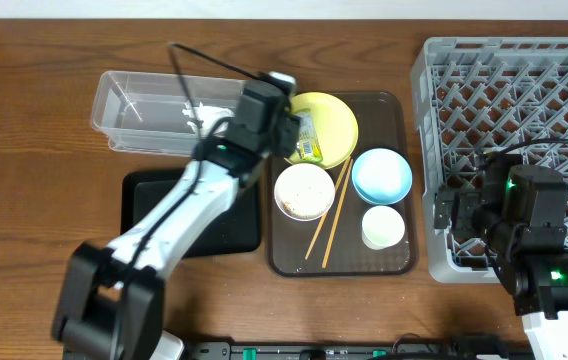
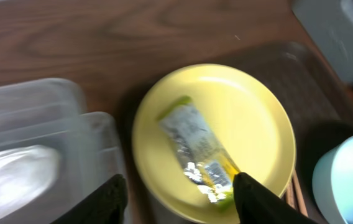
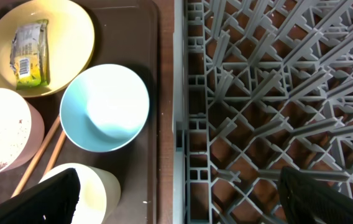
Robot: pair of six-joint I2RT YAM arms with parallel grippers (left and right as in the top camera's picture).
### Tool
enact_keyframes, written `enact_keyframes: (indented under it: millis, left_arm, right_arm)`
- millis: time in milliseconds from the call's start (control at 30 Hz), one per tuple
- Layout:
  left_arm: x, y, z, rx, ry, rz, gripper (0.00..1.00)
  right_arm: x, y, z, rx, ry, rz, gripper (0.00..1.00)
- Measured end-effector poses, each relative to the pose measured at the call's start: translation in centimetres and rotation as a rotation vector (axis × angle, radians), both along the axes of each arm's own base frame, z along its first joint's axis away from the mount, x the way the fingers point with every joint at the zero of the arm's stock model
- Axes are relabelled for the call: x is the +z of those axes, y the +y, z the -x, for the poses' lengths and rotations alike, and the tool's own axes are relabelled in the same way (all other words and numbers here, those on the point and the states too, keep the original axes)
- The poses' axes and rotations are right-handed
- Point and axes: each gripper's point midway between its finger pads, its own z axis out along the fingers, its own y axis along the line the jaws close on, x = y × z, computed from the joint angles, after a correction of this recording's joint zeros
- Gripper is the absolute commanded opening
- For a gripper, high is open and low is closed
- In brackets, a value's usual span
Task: Sort waste into correct bins and load items into the dishwasher rack
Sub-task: 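Return the left gripper to the plate and grasp the snack wrapper, then drop the snack wrapper into the clear bin with the left gripper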
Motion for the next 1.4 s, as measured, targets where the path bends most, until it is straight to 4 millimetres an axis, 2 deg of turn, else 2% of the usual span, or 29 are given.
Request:
enact_keyframes:
  millis: [167, 300, 600, 667, 800, 867, 933, 1033, 1100, 1167, 1267, 1333, 1400]
  left_arm:
    - [-4.6, -1.8, -0.3, -0.027, 0.051, -0.035, 0.62]
    - [-7.4, -2.5, -1.2, -0.026, 0.058, -0.044, 0.62]
    - [-11.5, -3.0, -2.1, -0.011, 0.077, -0.036, 0.60]
    - [-11.9, -3.0, -2.1, 0.000, 0.085, -0.029, 0.47]
    - [-12.4, -3.0, -2.1, 0.012, 0.097, -0.025, 0.13]
    - [-12.5, -3.0, -2.0, 0.010, 0.100, -0.025, 0.06]
    - [-12.4, -3.0, -2.0, 0.014, 0.099, -0.024, 0.06]
    - [-12.0, -3.0, -2.1, 0.013, 0.093, -0.020, 0.06]
    - [-10.7, -3.1, -2.2, 0.013, 0.074, -0.010, 0.06]
    - [-8.6, -3.1, -2.4, 0.013, 0.040, 0.009, 0.06]
    - [-3.8, -2.8, -2.5, 0.020, -0.030, 0.049, 0.06]
    - [-0.4, -1.6, -2.5, 0.042, -0.076, 0.070, 0.06]
    - [2.0, 0.3, -2.8, 0.084, -0.111, 0.076, 0.06]
  right_arm:
    - [0.0, 0.0, 0.0, 0.001, 0.000, -0.001, 0.99]
    - [0.0, 0.0, 0.0, 0.002, 0.000, -0.002, 0.99]
    - [0.0, 0.0, 0.0, 0.002, 0.001, -0.002, 0.99]
    - [0.0, 0.0, 0.0, 0.002, 0.002, -0.002, 0.99]
    - [0.0, 0.0, 0.1, 0.002, 0.003, -0.002, 0.99]
    - [0.0, 0.0, 0.1, 0.002, 0.003, -0.002, 0.99]
    - [0.0, 0.0, 0.1, 0.002, 0.003, -0.002, 0.99]
    - [0.0, 0.0, 0.1, 0.002, 0.003, -0.002, 0.99]
    - [0.0, 0.0, 0.1, 0.002, 0.003, -0.002, 0.99]
    - [0.0, 0.0, 0.1, 0.002, 0.003, -0.002, 0.99]
    - [0.0, 0.0, 0.1, 0.002, 0.003, -0.002, 0.99]
    - [0.0, 0.1, 0.1, 0.002, 0.003, -0.002, 0.99]
    - [0.0, 0.0, 0.0, 0.002, 0.002, -0.002, 0.99]
